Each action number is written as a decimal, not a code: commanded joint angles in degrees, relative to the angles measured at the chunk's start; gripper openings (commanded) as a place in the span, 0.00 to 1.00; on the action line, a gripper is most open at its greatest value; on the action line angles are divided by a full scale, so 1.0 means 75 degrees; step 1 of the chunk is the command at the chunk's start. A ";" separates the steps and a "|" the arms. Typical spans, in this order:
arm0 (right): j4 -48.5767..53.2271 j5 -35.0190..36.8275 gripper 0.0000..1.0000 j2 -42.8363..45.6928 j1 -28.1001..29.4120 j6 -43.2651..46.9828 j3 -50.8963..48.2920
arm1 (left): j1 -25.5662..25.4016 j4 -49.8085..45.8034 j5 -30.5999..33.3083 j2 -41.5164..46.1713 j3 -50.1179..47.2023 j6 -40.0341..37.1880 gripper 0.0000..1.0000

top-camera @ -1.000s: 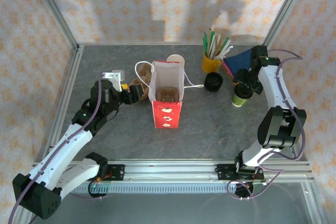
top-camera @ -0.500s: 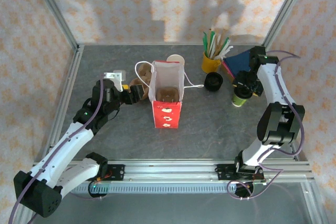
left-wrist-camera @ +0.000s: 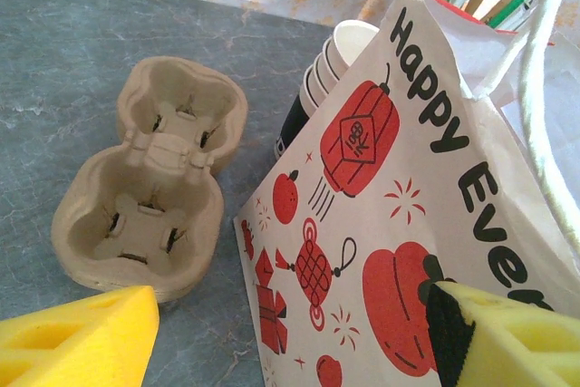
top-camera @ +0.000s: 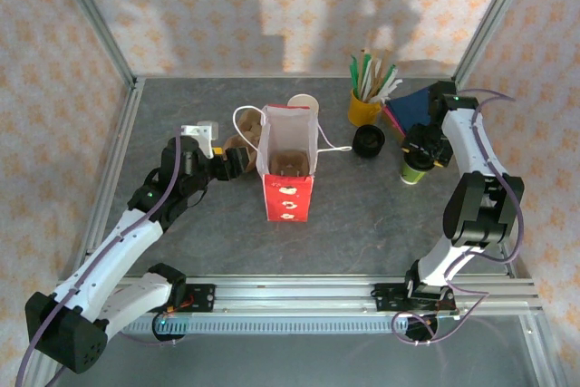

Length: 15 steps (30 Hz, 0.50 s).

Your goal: Pack the takeout coffee

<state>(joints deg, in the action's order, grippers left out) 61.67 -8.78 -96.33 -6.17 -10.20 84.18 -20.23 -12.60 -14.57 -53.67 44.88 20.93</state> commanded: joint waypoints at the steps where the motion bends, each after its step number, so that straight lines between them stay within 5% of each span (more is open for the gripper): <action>1: 0.0076 0.0197 0.77 -0.0098 -0.0032 0.0088 0.0111 | 0.0049 -0.0043 -0.0062 -0.0039 0.0130 -0.0085 0.79; 15: -0.0014 0.0230 0.77 -0.0233 -0.0044 0.0063 0.0049 | 0.0061 -0.0054 -0.0167 -0.0095 0.0122 -0.0108 0.79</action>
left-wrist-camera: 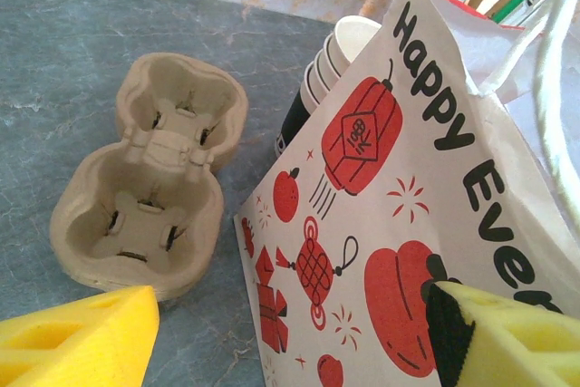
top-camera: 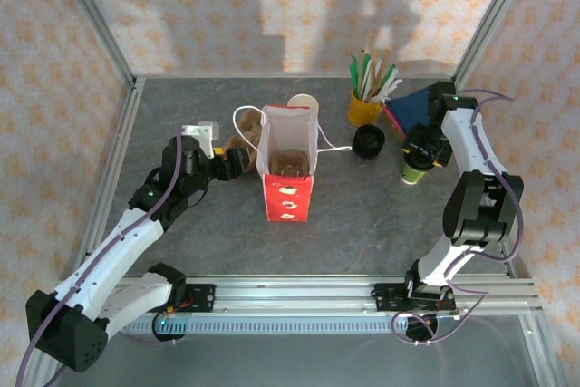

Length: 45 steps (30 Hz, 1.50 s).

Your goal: Pack the takeout coffee

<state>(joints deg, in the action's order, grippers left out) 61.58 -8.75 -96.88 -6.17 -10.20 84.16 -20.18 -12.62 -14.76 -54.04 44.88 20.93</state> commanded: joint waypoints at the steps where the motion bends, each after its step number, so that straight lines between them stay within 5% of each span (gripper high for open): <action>1: -0.0016 0.0215 0.77 -0.0161 -0.0044 0.0060 0.0065 | 0.0056 -0.0041 -0.0152 -0.0048 0.0127 -0.0107 0.79; 45: 0.0095 -0.0140 0.76 -0.0056 -0.0096 0.0176 -0.0018 | 0.0066 -0.0087 -0.0425 -0.0375 0.0205 -0.0119 0.79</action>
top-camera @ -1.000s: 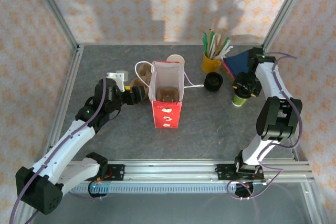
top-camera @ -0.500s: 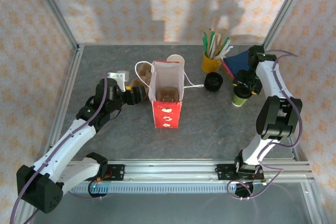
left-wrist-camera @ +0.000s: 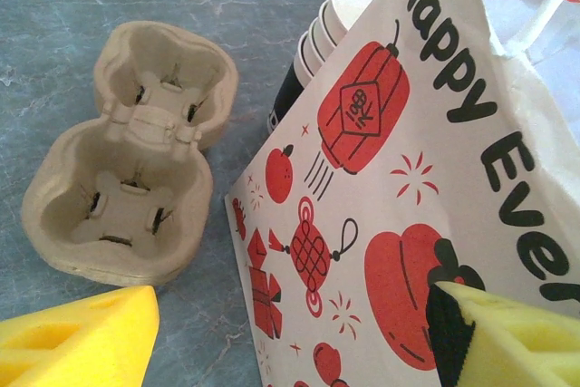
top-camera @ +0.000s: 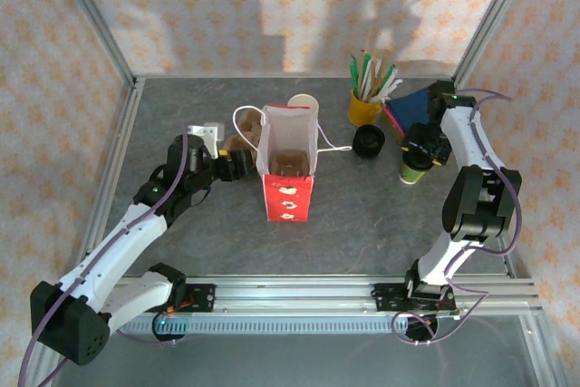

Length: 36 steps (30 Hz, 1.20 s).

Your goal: Pack the takeout coffee

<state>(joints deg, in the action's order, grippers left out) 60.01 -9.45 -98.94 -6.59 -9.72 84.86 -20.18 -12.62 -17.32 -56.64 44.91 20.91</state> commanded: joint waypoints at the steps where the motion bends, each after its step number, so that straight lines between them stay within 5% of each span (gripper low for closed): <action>1: 0.0313 -0.0054 0.76 0.0250 -0.0038 0.0124 -0.0100 | 0.0069 -0.0075 -0.0096 -0.0040 0.0203 -0.0117 0.79; 36: 0.0260 -0.0284 0.80 0.0785 0.0057 0.0249 -0.0568 | 0.0066 -0.0050 -0.0479 -0.0473 0.0318 -0.0022 0.78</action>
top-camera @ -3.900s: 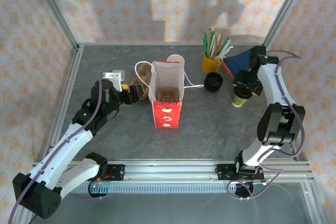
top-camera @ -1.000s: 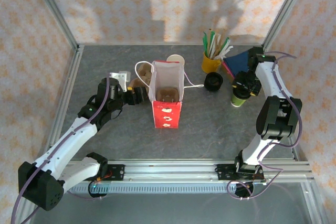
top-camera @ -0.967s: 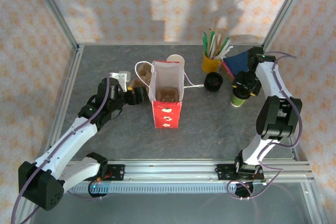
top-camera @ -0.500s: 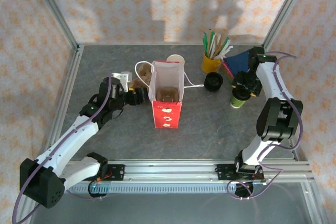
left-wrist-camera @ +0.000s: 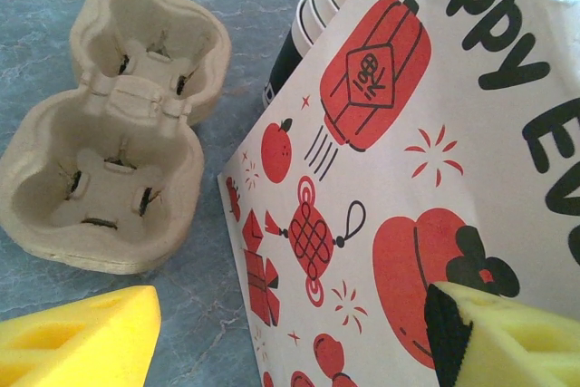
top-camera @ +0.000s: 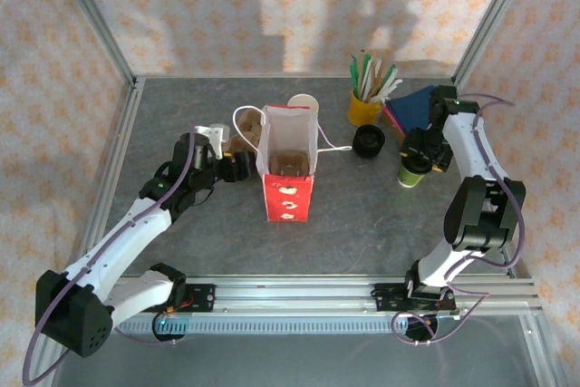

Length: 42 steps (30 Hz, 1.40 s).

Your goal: Pack the takeout coffee

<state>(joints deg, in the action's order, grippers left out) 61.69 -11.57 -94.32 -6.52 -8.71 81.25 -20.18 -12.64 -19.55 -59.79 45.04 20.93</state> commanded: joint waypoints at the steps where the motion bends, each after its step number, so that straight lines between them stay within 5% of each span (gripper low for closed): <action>1: 0.0034 -0.0060 0.80 0.0138 0.0050 0.0118 -0.0085 | 0.0066 -0.0042 -0.0182 -0.0064 0.0320 -0.0025 0.78; 42: -0.0298 -0.0052 0.83 -0.0583 0.0378 -0.0591 0.0276 | 0.0067 0.0046 -0.0370 -0.0126 0.0280 0.0010 0.78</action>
<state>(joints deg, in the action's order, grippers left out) 60.97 -10.07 -97.03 -4.25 -12.01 82.37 -20.18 -12.58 -21.10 -60.27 45.32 21.08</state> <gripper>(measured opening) 0.830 0.784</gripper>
